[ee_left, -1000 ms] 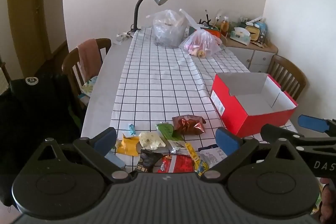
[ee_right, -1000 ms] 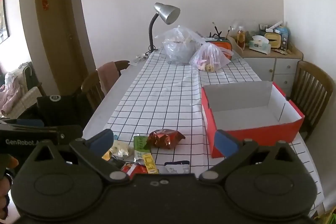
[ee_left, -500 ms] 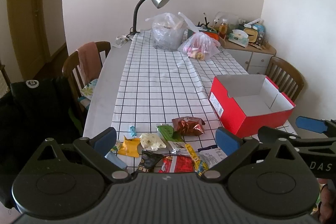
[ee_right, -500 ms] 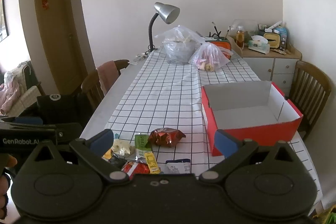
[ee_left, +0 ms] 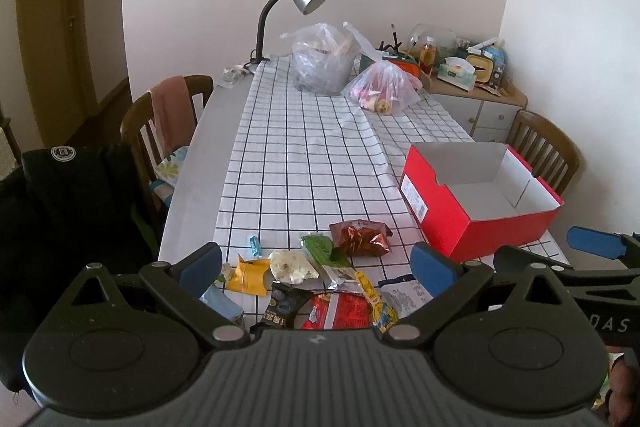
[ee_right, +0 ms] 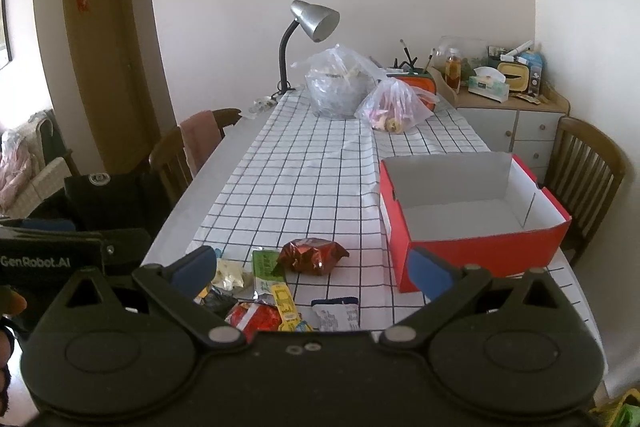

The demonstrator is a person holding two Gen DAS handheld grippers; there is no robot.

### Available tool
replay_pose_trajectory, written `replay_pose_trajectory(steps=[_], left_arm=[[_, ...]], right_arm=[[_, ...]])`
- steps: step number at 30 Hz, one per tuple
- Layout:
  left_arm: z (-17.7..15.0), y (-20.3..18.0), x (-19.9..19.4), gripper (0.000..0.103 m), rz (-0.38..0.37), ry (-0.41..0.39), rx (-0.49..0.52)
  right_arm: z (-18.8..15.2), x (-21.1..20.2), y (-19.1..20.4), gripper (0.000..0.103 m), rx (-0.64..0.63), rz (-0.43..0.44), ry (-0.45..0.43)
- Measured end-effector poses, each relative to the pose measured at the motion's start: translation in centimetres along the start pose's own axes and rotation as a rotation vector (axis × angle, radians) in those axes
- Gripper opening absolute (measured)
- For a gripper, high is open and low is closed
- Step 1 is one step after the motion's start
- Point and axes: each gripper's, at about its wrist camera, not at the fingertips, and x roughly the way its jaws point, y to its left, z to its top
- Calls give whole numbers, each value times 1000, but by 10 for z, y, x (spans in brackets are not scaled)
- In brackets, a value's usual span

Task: Organize snacks
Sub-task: 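Move both grippers toward the pile of snack packets on the table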

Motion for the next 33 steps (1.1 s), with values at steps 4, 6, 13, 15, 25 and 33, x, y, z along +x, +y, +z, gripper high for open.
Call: replay_pose_trajectory(steps=[4, 6, 13, 15, 25, 33], left_arm=[[-2, 2, 3, 101, 10, 23, -3], [-4, 4, 5, 101, 9, 32, -11], [-8, 6, 6, 101, 6, 50, -18], [-10, 7, 7, 101, 6, 57, -20], [-14, 7, 7, 101, 1, 68, -23], [-15, 10, 7, 101, -1, 66, -27]], right_arm=[[-1, 1, 1, 102, 1, 6, 5], [-1, 2, 2, 102, 1, 11, 12], [-3, 4, 4, 102, 9, 17, 31], [-4, 4, 4, 102, 11, 19, 36], [-7, 0, 6, 101, 18, 15, 31], [-8, -2, 7, 101, 17, 22, 31]])
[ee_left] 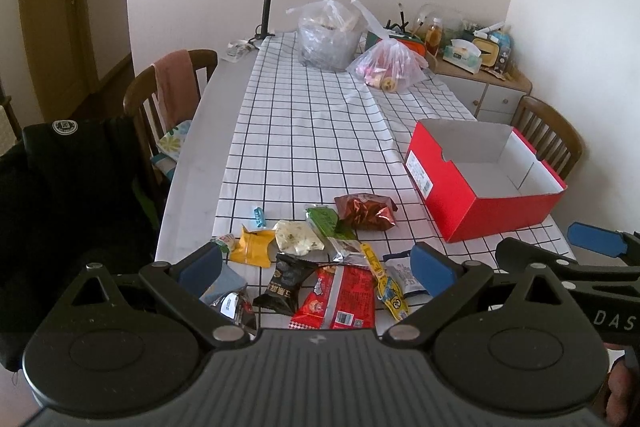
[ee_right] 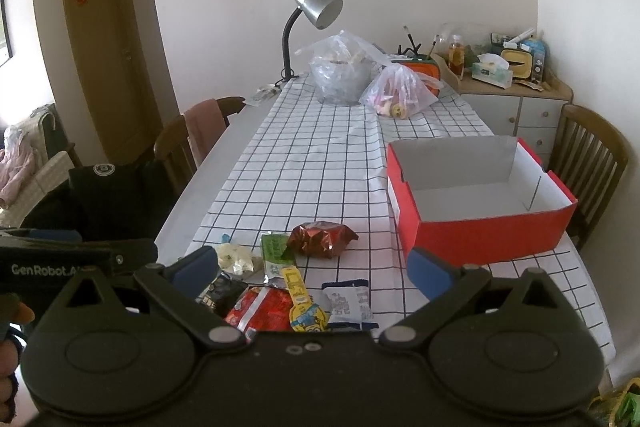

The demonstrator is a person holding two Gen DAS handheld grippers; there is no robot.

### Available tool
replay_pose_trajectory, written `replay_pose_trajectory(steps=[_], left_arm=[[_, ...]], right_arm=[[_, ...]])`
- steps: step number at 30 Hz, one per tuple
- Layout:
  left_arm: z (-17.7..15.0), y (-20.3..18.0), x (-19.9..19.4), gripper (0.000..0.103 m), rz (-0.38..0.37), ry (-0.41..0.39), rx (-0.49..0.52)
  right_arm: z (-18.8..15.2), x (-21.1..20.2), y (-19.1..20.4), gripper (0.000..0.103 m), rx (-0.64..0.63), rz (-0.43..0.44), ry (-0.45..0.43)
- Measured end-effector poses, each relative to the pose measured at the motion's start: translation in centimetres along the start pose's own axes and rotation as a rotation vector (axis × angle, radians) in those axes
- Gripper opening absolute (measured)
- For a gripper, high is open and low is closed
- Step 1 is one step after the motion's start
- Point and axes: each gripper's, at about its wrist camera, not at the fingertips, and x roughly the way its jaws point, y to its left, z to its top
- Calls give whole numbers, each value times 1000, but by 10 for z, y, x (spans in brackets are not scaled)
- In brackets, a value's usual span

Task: Organize snacks
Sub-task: 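Move both grippers toward the pile of snack packets on the table, then grasp the white blue-ended packet with the right gripper while the left grasps the brown-silver packet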

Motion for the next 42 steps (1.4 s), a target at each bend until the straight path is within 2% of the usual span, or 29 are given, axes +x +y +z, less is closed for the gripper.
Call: replay_pose_trajectory(steps=[10, 20, 25, 29, 37, 42], left_arm=[[-2, 1, 6, 101, -8, 24, -9], [-9, 5, 31, 101, 12, 88, -30], [-17, 16, 59, 101, 6, 203, -84], [-22, 24, 77, 101, 18, 260, -124], [-18, 31, 100, 100, 26, 251, -111], [-20, 48, 117, 100, 90, 268, -159]], right_arm=[[-2, 10, -3, 98, -7, 30, 38], [-12, 37, -9, 95, -19, 49, 91], [-23, 62, -19, 91, -20, 53, 160], [-29, 83, -25, 87, -19, 60, 201], [-33, 124, -41, 83, -46, 50, 267], [-37, 152, -48, 79, -38, 33, 300]])
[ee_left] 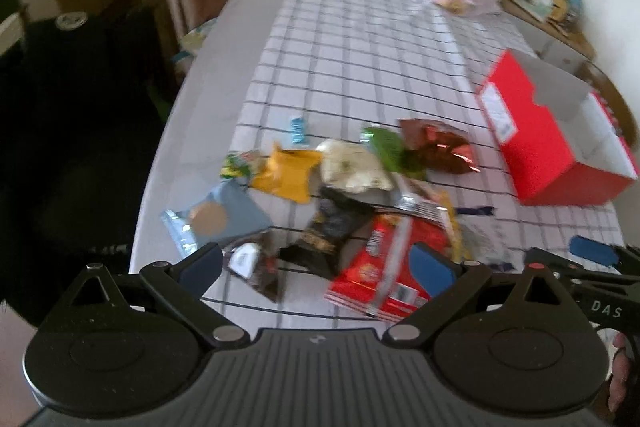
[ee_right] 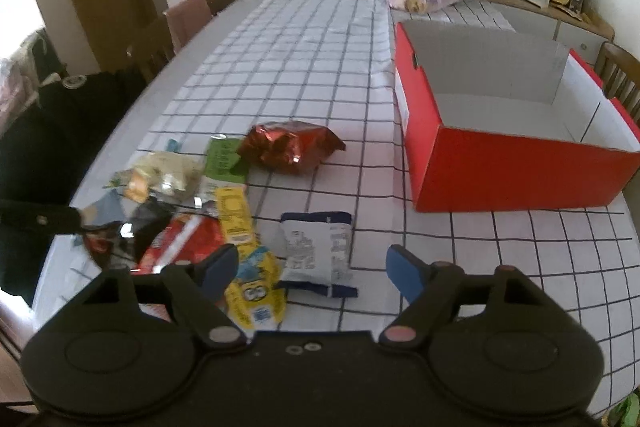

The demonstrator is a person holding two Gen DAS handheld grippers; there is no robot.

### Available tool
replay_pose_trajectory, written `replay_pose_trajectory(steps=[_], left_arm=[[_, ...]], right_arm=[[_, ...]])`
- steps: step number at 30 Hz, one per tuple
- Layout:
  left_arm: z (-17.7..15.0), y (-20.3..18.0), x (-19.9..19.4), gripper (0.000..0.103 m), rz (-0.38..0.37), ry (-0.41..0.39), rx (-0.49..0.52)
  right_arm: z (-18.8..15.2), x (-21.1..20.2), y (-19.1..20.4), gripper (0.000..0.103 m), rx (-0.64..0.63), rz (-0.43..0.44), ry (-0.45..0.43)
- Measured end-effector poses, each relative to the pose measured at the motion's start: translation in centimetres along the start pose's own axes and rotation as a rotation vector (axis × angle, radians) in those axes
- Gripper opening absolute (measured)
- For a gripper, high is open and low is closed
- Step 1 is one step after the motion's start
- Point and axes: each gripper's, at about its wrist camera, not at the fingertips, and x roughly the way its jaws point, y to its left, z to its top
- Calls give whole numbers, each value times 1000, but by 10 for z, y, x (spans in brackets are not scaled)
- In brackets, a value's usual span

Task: Organize snacks
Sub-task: 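Grasp the white blue-ended packet with the right gripper while the left grasps the brown-silver packet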

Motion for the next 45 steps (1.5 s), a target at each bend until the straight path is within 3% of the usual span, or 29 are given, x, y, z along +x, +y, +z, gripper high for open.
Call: replay_pose_trajectory(steps=[5, 10, 14, 20, 25, 30, 38, 45], left_arm=[[1, 27, 20, 99, 80, 28, -79], [-1, 37, 39, 94, 110, 84, -103], [1, 41, 50, 93, 101, 109, -128], [2, 44, 69, 72, 93, 163, -170], [0, 45, 74, 69, 84, 176, -173], [-1, 47, 79, 58, 81, 189, -179], [2, 52, 82, 43, 66, 193, -211], [0, 57, 81, 39, 56, 186, -234]], right_arm=[[1, 24, -7, 75, 26, -4, 28], [3, 43, -14, 71, 37, -7, 53], [4, 58, -15, 69, 37, -16, 78], [5, 71, -10, 67, 18, 5, 107], [1, 80, -5, 61, -7, -1, 138], [-1, 78, 0, 50, -39, -1, 128], [-4, 72, -3, 47, -28, 6, 112], [-7, 66, -4, 45, -12, -5, 99]])
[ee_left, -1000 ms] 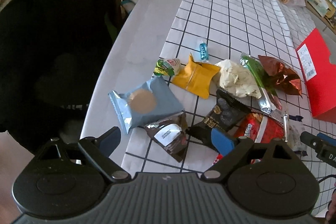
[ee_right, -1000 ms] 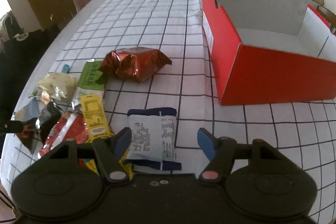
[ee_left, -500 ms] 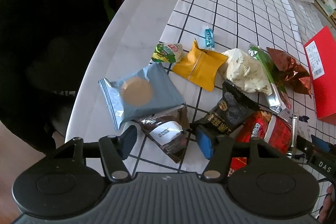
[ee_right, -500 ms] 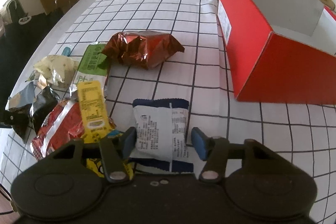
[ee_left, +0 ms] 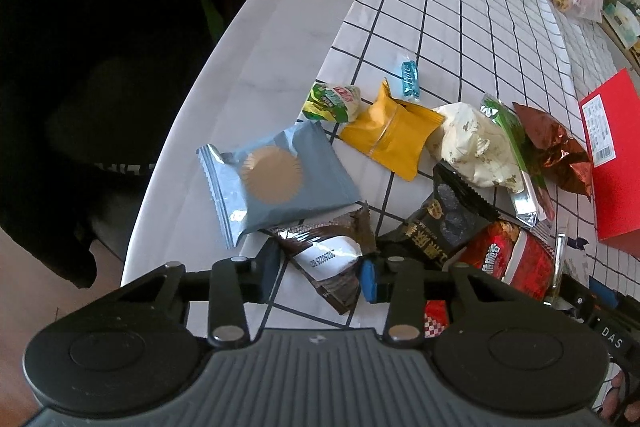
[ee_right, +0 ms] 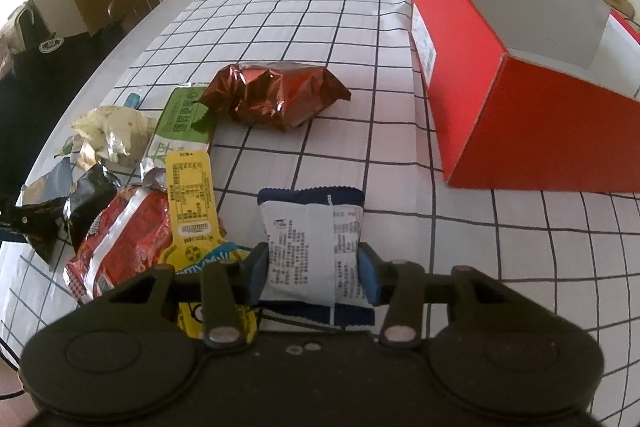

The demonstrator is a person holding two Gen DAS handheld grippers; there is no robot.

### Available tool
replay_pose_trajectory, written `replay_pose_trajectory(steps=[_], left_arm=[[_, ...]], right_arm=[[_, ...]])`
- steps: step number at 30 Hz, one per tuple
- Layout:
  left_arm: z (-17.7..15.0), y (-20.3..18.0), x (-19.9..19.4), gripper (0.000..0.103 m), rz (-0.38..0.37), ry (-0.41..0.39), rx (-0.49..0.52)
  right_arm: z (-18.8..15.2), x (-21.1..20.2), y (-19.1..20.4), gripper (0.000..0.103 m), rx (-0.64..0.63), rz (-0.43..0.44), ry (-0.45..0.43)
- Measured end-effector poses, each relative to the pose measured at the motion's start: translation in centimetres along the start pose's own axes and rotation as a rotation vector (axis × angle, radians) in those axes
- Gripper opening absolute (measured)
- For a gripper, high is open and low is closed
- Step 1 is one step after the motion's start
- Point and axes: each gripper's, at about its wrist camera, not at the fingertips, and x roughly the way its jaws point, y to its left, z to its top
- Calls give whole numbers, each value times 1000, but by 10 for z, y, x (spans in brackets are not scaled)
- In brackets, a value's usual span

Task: Organize snacks
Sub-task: 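Grasp the white blue-ended packet with the right gripper while the left grasps the brown-silver packet, then carry both held packets up and over the open red box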

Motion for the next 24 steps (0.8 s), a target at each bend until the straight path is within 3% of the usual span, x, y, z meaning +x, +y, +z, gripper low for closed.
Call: replay_pose_trajectory(steps=[10, 24], left_arm=[[-9, 3, -24, 39, -26, -35, 1], [-15, -40, -96, 39, -134, -156, 167]], right_arm=[[-2, -33, -3, 45, 34, -19, -62], [-2, -116, -10, 45, 108, -3, -199]])
